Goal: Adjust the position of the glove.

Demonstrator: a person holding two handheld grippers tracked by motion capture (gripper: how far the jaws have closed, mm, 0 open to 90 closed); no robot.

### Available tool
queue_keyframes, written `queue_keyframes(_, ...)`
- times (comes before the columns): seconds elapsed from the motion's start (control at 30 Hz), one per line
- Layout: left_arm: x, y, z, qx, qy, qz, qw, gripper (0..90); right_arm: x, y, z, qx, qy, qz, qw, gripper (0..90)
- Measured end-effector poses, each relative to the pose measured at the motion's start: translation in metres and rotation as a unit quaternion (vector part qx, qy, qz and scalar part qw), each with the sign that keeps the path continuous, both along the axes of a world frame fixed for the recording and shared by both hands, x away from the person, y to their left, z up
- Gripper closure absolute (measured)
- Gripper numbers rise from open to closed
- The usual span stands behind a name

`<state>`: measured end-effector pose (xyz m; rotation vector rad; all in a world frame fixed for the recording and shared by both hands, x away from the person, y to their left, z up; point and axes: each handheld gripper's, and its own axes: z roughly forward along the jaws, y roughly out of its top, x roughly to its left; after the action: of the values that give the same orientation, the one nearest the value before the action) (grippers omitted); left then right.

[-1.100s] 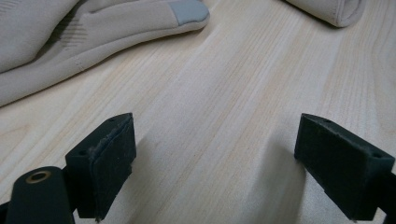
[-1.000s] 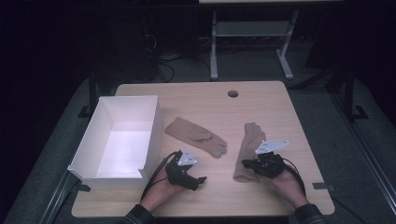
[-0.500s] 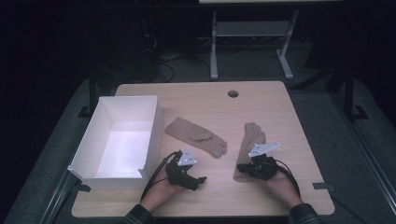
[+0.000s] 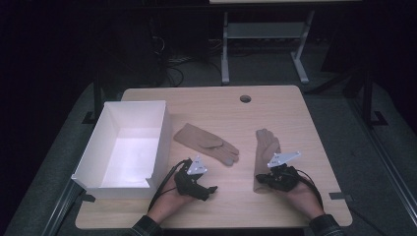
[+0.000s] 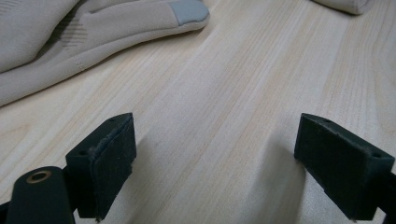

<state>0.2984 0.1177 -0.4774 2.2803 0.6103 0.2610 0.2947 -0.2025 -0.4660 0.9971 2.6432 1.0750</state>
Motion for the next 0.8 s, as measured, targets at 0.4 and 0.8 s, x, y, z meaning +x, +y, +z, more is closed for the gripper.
queue_keyframes(0.4,0.0,0.0,0.0,-0.002,0.001,0.001,1.0,12.2,-0.011,-0.019,0.003,-0.002,0.001,-0.011,0.9999,90.0)
queue_keyframes(0.8,0.0,-0.001,-0.001,-0.005,0.001,0.004,1.0,12.2,0.024,-0.047,0.013,0.013,-0.039,-0.08,0.9959,90.0)
